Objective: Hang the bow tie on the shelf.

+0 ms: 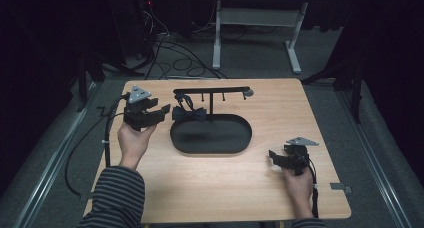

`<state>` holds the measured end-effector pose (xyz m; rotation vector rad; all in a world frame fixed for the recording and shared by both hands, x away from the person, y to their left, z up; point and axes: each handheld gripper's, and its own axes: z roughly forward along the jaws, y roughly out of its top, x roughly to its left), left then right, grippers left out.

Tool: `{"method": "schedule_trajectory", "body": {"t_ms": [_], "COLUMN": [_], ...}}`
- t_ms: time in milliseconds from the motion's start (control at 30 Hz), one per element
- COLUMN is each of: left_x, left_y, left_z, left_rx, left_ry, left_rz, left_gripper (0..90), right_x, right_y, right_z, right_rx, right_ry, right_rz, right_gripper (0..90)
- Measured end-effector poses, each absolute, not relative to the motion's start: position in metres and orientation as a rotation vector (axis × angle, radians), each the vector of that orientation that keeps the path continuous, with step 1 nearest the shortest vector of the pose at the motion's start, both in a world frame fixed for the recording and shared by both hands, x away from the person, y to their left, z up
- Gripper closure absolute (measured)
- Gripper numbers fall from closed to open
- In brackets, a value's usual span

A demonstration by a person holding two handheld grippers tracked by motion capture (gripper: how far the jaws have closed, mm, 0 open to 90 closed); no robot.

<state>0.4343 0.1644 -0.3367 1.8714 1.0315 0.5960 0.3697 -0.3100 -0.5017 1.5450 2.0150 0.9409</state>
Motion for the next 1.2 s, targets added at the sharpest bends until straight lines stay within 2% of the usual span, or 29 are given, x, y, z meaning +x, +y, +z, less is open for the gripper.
{"method": "schedule_trajectory", "body": {"t_ms": [1200], "left_x": [0.396], "left_y": [0.196], "left_z": [-0.346], "left_rx": [1.826], "left_ry": [1.06], "left_rz": [0.601], "left_gripper": [46.3], "right_x": [0.369], "right_y": [-0.31], "right_z": [-0.502], "right_rx": [1.544], "right_ry": [2.014], "right_rz": [0.941], "right_gripper": [31.0]}}
